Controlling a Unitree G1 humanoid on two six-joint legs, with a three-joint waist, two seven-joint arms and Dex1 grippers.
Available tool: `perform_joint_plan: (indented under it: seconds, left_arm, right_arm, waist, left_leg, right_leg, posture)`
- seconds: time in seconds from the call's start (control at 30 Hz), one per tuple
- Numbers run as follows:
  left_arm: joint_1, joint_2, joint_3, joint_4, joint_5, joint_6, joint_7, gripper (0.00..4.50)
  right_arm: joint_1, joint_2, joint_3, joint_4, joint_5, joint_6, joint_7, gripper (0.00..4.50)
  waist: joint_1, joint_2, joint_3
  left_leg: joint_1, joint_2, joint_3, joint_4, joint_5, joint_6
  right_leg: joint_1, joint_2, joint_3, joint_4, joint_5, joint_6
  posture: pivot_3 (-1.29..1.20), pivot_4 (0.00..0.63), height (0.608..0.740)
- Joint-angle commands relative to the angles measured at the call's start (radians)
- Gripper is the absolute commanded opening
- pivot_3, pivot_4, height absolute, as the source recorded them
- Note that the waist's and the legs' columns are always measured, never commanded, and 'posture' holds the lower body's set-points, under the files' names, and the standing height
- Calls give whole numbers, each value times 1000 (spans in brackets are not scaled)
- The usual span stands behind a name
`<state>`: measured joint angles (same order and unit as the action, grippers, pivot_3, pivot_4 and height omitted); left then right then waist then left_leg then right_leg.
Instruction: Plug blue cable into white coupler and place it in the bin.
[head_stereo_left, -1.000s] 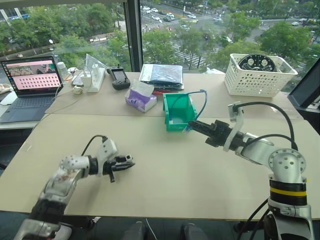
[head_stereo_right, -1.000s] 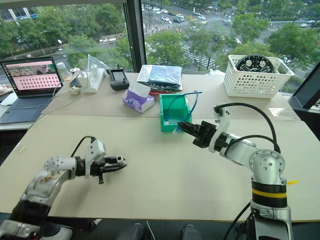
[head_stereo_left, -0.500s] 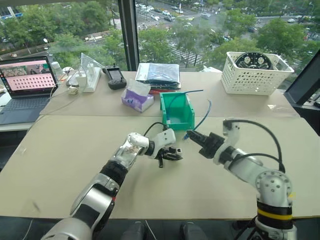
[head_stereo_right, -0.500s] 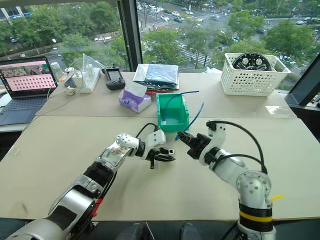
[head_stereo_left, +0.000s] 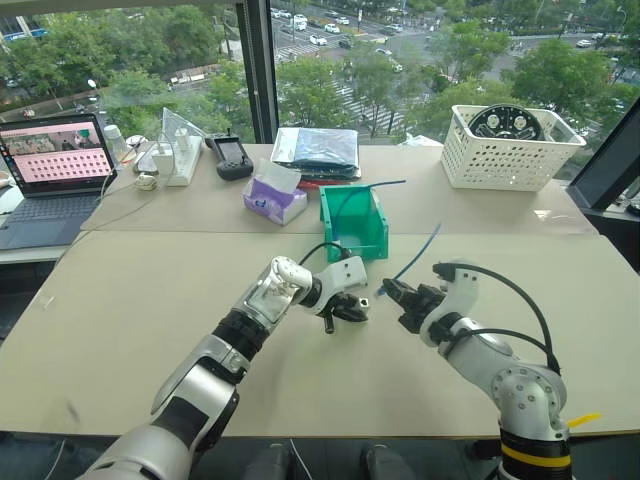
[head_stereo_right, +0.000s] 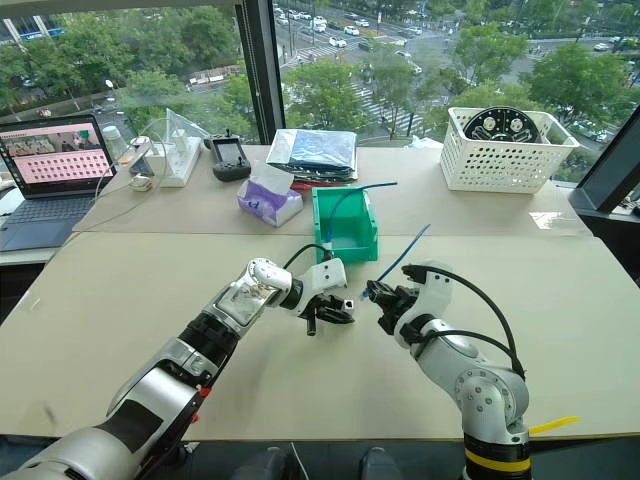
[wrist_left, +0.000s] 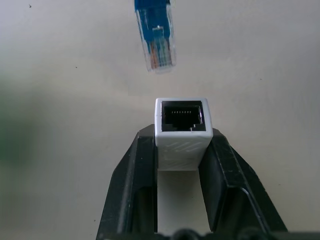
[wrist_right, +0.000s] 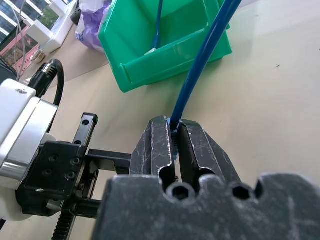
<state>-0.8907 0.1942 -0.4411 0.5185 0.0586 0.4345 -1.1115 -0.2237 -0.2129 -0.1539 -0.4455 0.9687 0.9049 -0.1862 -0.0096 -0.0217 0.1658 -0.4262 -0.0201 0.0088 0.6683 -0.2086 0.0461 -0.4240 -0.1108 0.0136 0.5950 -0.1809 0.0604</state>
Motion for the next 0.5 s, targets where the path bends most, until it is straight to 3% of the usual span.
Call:
perform_joint_plan:
  seconds: [0.03, 0.5]
  left_arm:
    - [-7, -10, -27, -24, 7, 33, -19, 656]
    - [-35, -43, -2, -58, -17, 167, 9, 656]
  right_arm:
    - [-5, 16, -4, -55, 1, -15, -2, 0]
    - [73, 74, 5, -75, 3, 19, -49, 0]
  waist:
    - [0, 0, 0]
    - [1, 0, 0]
  left_leg:
    - [0, 0, 0, 0, 0, 0]
    - [1, 0, 0, 0, 0, 0]
  right_leg:
    - [0, 0, 0, 0, 0, 0]
    - [1, 0, 0, 1, 0, 0]
  posture:
    - [0, 150, 740]
    - [0, 150, 740]
